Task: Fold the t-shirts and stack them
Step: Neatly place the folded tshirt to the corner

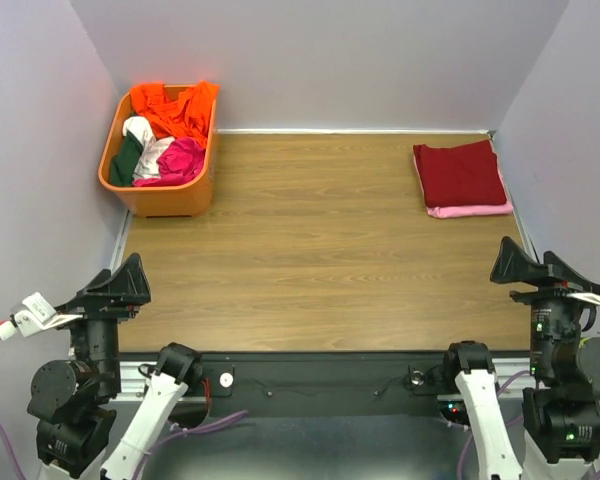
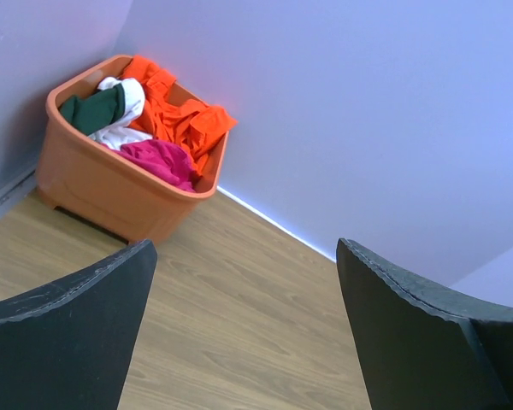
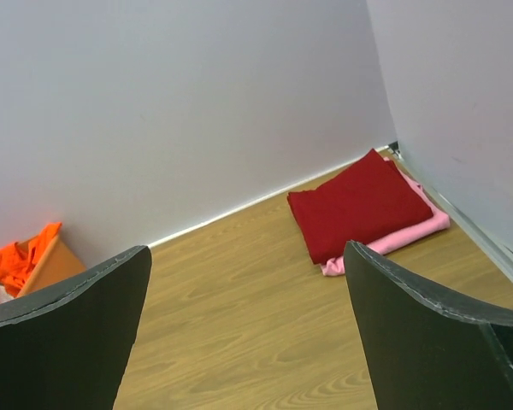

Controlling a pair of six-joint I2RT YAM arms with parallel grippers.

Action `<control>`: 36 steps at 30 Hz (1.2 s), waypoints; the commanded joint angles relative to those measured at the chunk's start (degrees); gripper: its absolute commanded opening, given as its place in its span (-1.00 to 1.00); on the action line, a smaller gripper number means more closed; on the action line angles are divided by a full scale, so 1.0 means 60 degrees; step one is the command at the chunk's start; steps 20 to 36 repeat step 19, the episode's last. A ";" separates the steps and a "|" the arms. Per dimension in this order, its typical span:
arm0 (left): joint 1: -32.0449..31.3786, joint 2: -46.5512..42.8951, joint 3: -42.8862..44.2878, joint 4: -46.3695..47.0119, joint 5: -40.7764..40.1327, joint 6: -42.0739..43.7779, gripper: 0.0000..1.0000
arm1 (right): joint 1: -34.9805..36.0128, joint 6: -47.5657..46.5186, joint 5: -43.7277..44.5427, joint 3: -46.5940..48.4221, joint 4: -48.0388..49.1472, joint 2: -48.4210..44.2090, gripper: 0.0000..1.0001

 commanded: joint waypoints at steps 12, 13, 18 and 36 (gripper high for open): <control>0.0063 -0.0358 -0.0555 0.0319 -0.0240 -0.0516 0.97 | 0.0067 0.0005 -0.0257 -0.0461 -0.0063 0.0048 1.00; 0.0063 -0.0344 -0.0584 0.0421 -0.0225 -0.0516 0.97 | 0.0067 0.0049 -0.0242 -0.0476 -0.0063 0.0077 1.00; 0.0063 -0.0212 -0.0833 0.0817 0.0111 -0.0355 0.97 | 0.0067 0.0195 -0.0373 -0.0651 0.0039 0.0194 1.00; 0.0048 -0.0197 -0.0949 0.0977 0.0228 -0.0355 0.97 | 0.0067 0.0225 -0.0374 -0.0724 0.0083 0.0296 1.00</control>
